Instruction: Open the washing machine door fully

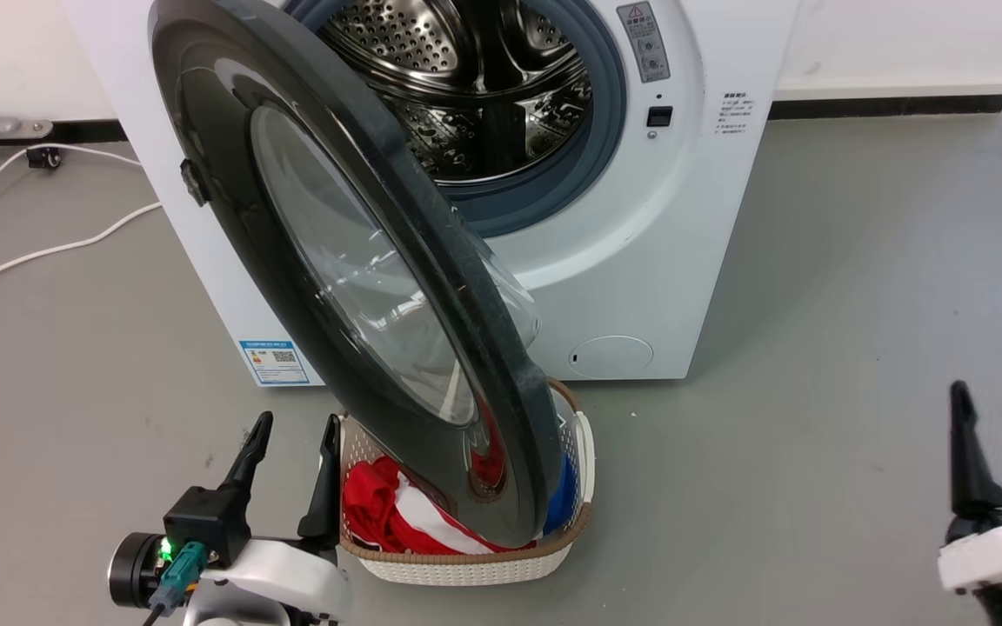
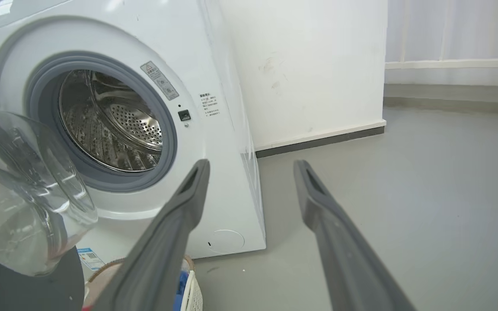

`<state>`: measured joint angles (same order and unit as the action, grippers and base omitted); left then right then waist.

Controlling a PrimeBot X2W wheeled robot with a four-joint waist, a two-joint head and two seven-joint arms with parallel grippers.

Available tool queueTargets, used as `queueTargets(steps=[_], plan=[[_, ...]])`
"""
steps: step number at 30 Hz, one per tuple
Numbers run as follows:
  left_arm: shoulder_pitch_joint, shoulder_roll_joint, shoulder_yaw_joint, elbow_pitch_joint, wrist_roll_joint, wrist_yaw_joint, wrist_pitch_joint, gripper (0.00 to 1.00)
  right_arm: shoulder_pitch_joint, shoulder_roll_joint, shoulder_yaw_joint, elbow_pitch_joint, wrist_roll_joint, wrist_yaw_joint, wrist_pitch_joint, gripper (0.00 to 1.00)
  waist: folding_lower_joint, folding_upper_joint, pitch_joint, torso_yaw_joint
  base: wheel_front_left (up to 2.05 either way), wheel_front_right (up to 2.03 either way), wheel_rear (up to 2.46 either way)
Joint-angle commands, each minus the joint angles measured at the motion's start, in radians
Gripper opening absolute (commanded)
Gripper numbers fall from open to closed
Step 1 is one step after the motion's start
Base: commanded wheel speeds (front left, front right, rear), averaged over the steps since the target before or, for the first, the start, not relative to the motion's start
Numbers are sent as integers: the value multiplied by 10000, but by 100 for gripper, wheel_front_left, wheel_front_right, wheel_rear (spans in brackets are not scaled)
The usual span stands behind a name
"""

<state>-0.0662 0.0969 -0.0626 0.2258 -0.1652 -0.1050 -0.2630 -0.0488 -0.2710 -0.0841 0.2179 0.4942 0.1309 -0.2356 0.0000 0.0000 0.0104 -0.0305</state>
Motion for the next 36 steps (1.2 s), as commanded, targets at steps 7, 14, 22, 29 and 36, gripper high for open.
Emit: queueTargets(steps=[7,14,22,29,36], plan=[[-193,68,65,-73,120,28,-25,100,907,1519,-192,-1913,-3137,-3,1135,100,0,0,126,86,0,0,0],[-194,88,103,-62,203,29,-25,100,1234,1945,67,-2430,-3871,-3,1466,100,0,0,147,72,0,0,0],[-111,66,106,-19,288,62,-25,100,1230,2052,184,-2366,-3904,-3,1548,100,0,0,88,76,0,0,0],[-86,54,123,-6,307,81,-25,100,1222,2087,225,-2254,-3825,-3,1505,100,0,0,60,72,0,0,0],[-100,68,139,29,313,91,-25,100,1169,2106,233,-2187,-3823,-3,1466,100,0,0,29,55,0,0,0]])
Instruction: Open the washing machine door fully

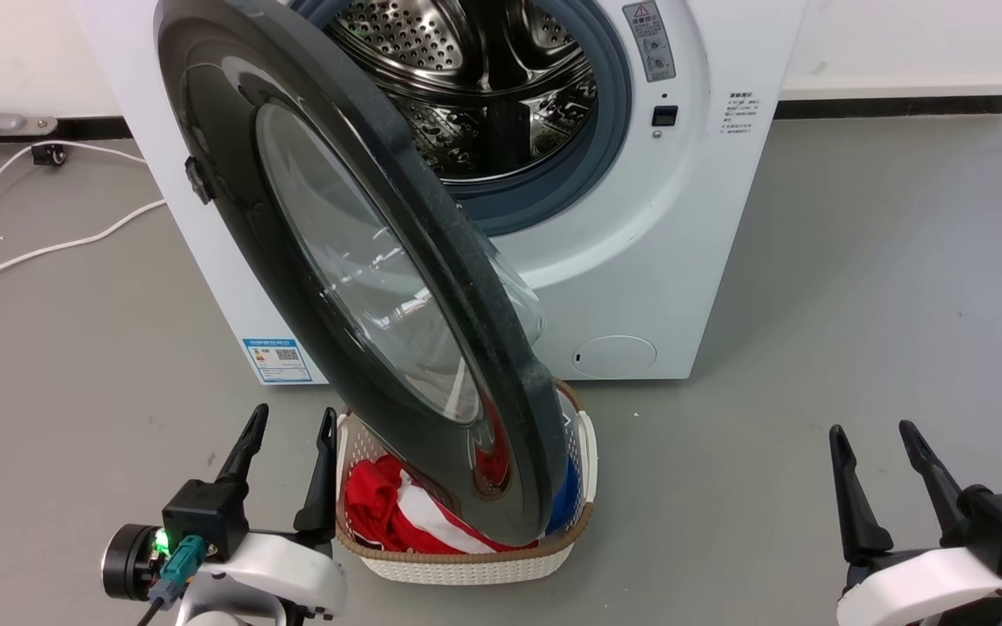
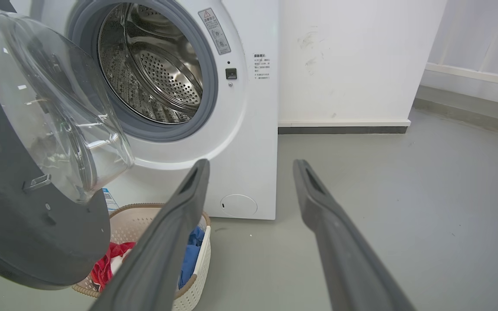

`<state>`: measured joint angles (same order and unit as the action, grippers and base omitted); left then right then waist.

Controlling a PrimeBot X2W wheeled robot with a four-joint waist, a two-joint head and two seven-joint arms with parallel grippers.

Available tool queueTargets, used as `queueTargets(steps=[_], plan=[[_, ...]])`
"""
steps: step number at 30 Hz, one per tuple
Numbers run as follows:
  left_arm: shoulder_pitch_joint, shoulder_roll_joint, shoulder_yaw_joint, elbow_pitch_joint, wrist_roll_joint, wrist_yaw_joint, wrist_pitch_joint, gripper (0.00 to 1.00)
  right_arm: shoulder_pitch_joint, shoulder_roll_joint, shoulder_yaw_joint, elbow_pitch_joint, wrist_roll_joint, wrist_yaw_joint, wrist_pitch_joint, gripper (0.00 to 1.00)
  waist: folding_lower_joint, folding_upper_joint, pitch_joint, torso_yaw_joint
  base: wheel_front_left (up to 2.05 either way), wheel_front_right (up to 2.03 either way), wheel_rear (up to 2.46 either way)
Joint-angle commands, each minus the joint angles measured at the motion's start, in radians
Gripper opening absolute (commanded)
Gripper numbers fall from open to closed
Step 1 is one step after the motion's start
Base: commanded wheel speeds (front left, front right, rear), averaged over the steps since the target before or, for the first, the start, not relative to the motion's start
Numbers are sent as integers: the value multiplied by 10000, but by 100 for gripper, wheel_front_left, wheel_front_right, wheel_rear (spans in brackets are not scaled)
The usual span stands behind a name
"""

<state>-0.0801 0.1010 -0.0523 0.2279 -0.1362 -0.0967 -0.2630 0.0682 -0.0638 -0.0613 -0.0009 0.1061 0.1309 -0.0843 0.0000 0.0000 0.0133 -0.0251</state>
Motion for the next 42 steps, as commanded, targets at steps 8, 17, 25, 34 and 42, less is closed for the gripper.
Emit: queueTargets(steps=[8,17,25,34,42], plan=[[36,16,-3,65,-69,-46,-25,0,-47,68,14,115,95,-3,-138,100,0,0,-48,9,0,0,0],[-164,-101,64,-649,-322,60,-25,0,-150,91,-46,252,120,-3,-208,100,0,0,-64,125,0,0,0],[-744,-321,-149,-3013,-373,240,-24,0,-135,99,-172,277,136,-3,-287,100,0,0,-105,358,0,0,0],[-1897,-455,-1480,-5262,-109,454,15,0,-111,106,-198,302,124,-3,-235,100,0,0,-140,490,0,0,0],[-2711,-497,-3610,-5875,-519,281,706,0,-35,110,-254,289,68,-3,-167,100,0,0,-182,470,0,0,0]])
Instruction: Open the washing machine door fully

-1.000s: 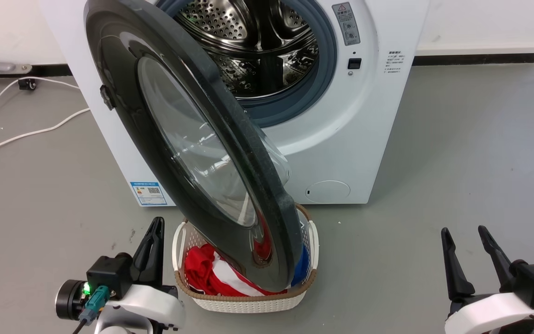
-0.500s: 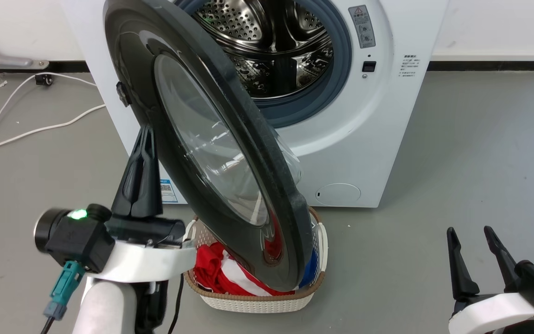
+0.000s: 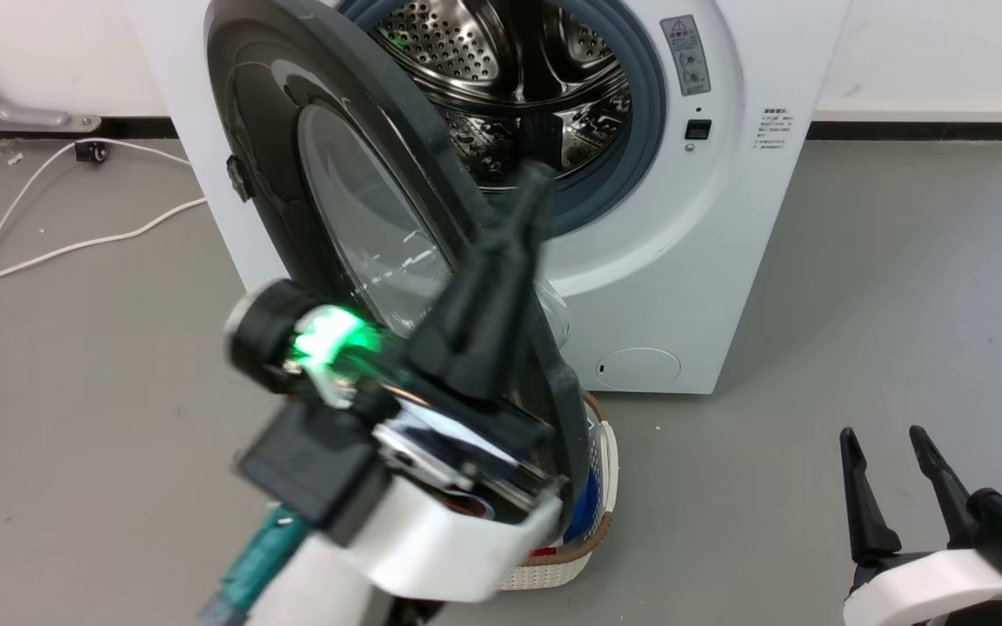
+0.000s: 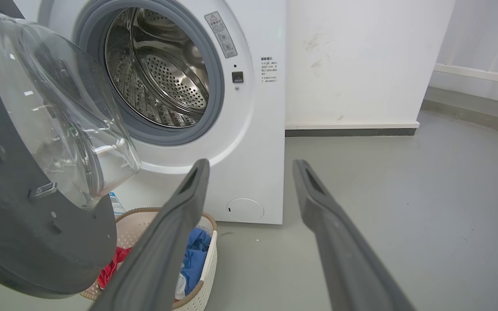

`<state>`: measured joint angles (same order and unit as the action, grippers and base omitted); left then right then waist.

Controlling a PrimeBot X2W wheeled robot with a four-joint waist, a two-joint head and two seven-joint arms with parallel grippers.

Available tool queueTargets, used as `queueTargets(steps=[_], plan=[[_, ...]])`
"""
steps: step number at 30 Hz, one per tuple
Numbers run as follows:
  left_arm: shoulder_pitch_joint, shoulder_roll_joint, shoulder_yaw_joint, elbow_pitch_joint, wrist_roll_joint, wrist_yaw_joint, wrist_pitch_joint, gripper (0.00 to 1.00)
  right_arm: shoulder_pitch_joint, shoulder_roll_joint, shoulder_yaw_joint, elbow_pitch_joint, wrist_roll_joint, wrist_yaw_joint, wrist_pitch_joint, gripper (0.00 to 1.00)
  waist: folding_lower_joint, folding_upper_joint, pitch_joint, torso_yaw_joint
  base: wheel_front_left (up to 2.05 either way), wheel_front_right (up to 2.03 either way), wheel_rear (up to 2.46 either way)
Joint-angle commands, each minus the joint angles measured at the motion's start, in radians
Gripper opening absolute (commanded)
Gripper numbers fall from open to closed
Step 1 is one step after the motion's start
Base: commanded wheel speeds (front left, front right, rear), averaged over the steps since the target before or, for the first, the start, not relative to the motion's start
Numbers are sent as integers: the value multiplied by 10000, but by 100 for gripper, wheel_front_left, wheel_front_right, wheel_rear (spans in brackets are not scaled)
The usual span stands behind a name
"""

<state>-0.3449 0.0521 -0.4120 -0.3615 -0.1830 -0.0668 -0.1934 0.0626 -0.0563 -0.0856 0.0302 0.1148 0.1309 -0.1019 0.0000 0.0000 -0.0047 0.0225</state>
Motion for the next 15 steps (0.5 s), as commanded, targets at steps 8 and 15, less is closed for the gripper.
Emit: queueTargets(steps=[8,15], plan=[[425,-11,-2371,986,-1283,-125,1178,0,126,41,-128,-117,-34,-3,70,100,0,0,-13,-25,0,0,0],[987,-13,-3577,2458,-1821,-26,2192,0,85,57,-134,-150,-23,-3,90,100,0,0,160,-22,0,0,0]])
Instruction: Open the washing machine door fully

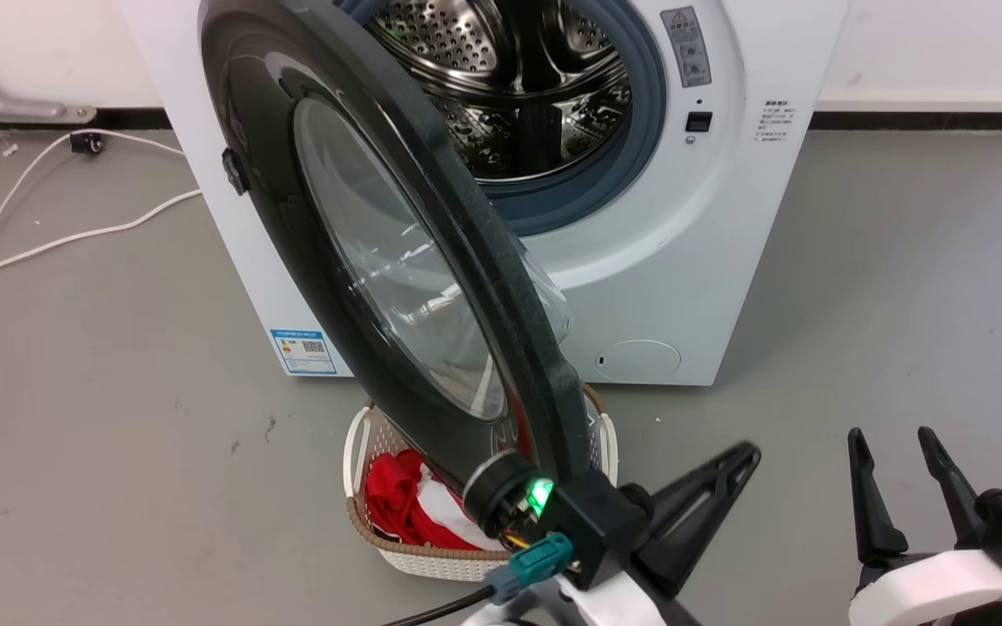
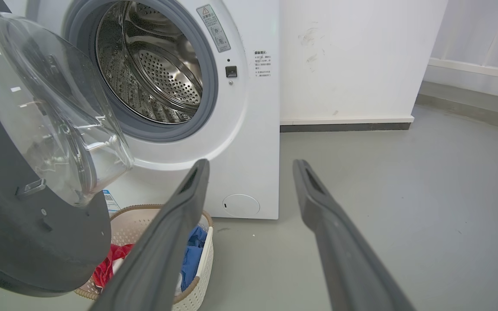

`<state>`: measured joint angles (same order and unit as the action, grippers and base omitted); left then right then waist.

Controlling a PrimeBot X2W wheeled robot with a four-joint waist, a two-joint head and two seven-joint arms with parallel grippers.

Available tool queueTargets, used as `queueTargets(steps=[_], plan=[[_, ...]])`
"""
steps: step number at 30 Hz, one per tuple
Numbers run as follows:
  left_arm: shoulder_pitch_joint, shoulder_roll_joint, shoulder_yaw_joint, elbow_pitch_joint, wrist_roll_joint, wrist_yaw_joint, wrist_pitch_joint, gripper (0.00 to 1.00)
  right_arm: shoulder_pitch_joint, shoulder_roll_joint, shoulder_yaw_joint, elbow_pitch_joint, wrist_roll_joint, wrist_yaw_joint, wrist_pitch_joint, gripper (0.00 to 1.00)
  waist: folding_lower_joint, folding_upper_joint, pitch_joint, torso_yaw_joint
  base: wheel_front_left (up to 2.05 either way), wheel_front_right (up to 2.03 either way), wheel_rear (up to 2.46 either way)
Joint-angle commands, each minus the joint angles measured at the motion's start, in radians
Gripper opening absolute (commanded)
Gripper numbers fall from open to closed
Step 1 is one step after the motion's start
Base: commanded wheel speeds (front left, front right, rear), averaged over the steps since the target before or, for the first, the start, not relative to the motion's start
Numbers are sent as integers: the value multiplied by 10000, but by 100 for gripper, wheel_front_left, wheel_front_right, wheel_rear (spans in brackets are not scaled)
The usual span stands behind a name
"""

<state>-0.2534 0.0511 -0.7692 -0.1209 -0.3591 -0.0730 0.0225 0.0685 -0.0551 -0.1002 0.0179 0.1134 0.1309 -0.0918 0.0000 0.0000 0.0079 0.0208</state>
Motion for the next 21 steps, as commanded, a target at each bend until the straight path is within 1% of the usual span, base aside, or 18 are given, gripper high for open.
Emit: queueTargets(steps=[1,3,6,13,21], plan=[[125,-5,-96,273,-76,34,171,0,-6,46,13,-27,-16,-3,-14,100,0,0,60,-7,0,0,0],[211,-8,-230,733,-164,21,328,0,-61,46,21,-7,-22,-3,-4,100,0,0,108,-16,0,0,0],[190,-7,-180,1416,-235,135,352,0,-128,50,44,44,-28,-3,13,100,0,0,148,-60,0,0,0],[-204,-9,546,2718,-311,732,-248,0,-214,56,137,178,39,-3,-21,100,0,0,210,-218,0,0,0],[-549,51,1341,3681,-552,1272,-862,0,-290,60,174,252,81,-3,-37,100,0,0,324,-307,0,0,0]])
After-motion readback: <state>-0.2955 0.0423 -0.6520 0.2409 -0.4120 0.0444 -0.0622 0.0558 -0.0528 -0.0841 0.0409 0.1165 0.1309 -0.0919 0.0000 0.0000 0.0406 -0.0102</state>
